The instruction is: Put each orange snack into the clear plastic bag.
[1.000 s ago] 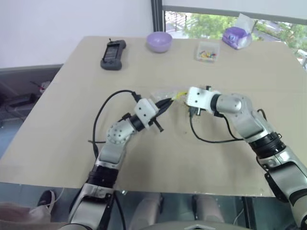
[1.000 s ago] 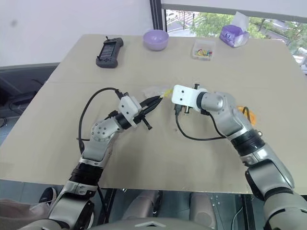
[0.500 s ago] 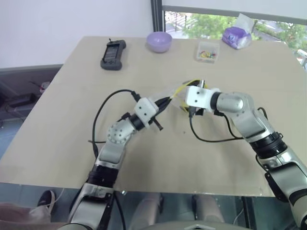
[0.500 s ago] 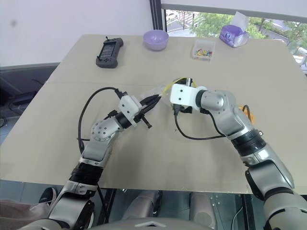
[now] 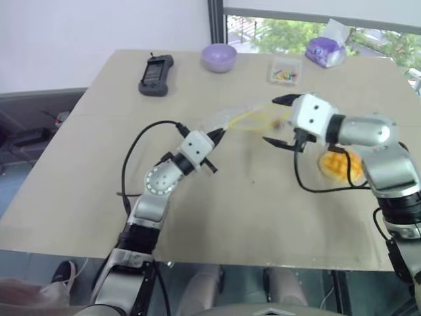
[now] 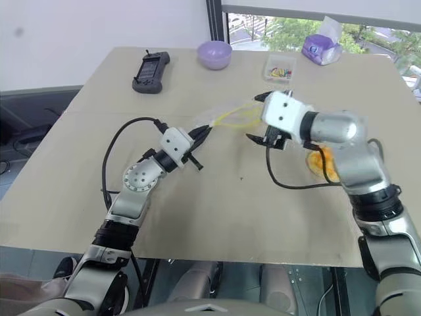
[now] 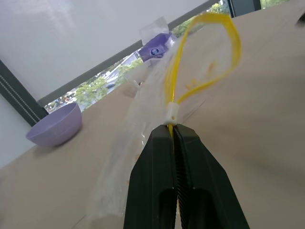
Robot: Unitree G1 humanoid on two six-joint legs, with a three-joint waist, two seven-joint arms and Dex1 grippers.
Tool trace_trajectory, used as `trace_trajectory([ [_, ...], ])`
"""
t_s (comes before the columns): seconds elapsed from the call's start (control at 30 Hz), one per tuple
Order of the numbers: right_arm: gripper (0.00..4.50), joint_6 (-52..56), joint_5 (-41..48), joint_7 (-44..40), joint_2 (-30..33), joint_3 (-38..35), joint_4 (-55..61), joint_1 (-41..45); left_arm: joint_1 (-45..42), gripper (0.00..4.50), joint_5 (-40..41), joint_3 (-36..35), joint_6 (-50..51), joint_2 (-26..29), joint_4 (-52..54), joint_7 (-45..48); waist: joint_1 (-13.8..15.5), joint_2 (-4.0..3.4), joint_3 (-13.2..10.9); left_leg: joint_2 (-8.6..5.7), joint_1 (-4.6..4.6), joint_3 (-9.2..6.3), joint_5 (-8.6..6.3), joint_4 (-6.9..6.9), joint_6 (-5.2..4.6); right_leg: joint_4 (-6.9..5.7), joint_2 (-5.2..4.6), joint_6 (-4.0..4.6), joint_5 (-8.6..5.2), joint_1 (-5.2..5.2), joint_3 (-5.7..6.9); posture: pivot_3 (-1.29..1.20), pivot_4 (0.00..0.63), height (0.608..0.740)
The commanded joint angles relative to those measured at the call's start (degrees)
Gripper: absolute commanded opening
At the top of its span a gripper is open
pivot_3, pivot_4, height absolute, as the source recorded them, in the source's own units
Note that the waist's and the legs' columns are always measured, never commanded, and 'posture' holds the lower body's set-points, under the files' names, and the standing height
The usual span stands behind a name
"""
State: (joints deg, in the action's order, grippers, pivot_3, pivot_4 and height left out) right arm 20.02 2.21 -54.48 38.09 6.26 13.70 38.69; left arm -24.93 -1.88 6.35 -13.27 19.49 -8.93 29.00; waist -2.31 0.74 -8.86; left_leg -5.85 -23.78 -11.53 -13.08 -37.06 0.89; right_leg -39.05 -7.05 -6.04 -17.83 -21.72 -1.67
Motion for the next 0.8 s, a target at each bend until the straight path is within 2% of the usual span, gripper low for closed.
trace_trajectory([
  [0.03, 4.45, 8.11, 4.77, 2.52, 2.32, -9.40, 1.84, -3.02, -0.99, 0.00, 0.42, -0.82, -0.38, -0.09, 0.54, -0.65, 0.23, 0.01, 0.00, 0.00, 0.00, 0.00, 0.00, 0.00, 0.00, 0.01, 0.00, 0.00, 0.00, 0.01, 0.01, 0.00, 0.150, 0.740],
  [0.13, 4.45, 11.13, 5.94, 3.90, 4.79, -13.85, 0.03, -8.87, -0.95, 0.00, 0.39, -0.72, -0.34, -0.39, 0.51, -0.74, 0.76, 0.01, 0.00, -0.05, -0.02, 0.04, 0.00, -0.03, -0.01, 0.04, -0.05, 0.00, 0.00, 0.06, 0.04, 0.00, 0.150, 0.740],
  [0.33, 4.45, 16.79, 10.36, 8.94, 2.85, -21.36, 1.36, -19.48, -0.49, 0.00, 0.70, -0.28, 0.08, -1.00, 1.17, -0.41, 0.39, -0.01, 0.01, -0.01, 0.00, 0.21, 0.00, 0.00, -0.01, -0.02, -0.04, 0.00, 0.00, 0.02, -0.01, 0.00, 0.150, 0.740],
  [0.47, 4.45, 25.15, 13.65, 12.55, 2.16, -25.53, 0.61, -23.15, -0.18, 0.00, 0.93, -0.22, 0.34, -1.07, 1.34, -0.14, 0.33, -0.02, 0.01, -0.02, 0.02, 0.20, 0.00, -0.02, -0.01, -0.03, -0.04, 0.00, 0.00, 0.06, 0.00, 0.00, 0.150, 0.740],
  [0.63, 4.45, 29.14, 14.20, 15.65, 2.57, -25.50, -2.78, -24.63, -0.16, 0.00, 0.96, -0.24, 0.24, -0.93, 1.11, 0.03, 0.20, -0.02, 0.02, -0.02, 0.05, 0.23, 0.00, -0.03, -0.01, -0.05, -0.02, 0.00, 0.00, 0.07, 0.00, 0.00, 0.150, 0.740],
  [0.8, 4.45, 27.72, 13.94, 17.09, 1.61, -22.59, -7.24, -23.88, -0.29, 0.00, 1.00, -0.27, 0.30, -0.99, 1.04, 0.16, 0.13, -0.03, 0.02, -0.03, 0.05, 0.25, 0.00, -0.04, -0.01, -0.05, -0.03, 0.00, 0.00, 0.08, 0.00, 0.00, 0.150, 0.740],
])
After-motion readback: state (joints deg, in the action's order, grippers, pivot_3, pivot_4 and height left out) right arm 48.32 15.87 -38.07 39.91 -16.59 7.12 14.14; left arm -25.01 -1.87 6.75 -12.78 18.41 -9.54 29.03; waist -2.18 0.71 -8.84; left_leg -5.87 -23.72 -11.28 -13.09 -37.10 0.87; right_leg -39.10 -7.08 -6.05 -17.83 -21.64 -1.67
